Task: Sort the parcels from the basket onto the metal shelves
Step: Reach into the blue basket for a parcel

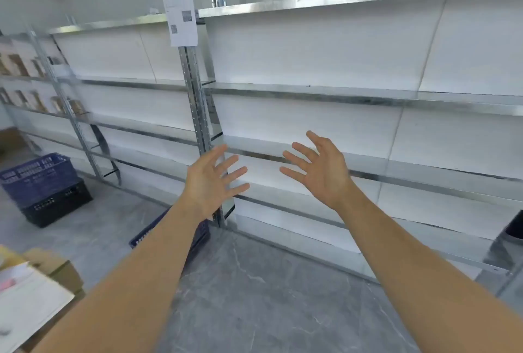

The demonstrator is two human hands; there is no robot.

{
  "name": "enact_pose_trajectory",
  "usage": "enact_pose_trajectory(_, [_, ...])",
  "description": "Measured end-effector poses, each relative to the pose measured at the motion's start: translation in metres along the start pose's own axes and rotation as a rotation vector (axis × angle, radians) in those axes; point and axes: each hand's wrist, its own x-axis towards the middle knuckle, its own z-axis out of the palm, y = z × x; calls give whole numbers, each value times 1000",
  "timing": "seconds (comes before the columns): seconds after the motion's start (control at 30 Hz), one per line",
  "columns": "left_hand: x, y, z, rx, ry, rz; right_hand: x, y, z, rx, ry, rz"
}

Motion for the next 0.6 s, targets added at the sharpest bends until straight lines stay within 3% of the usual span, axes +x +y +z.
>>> enact_pose_trajectory(0.6, [96, -43, -47, -169, 548, 80, 201, 61, -28, -48, -191, 417])
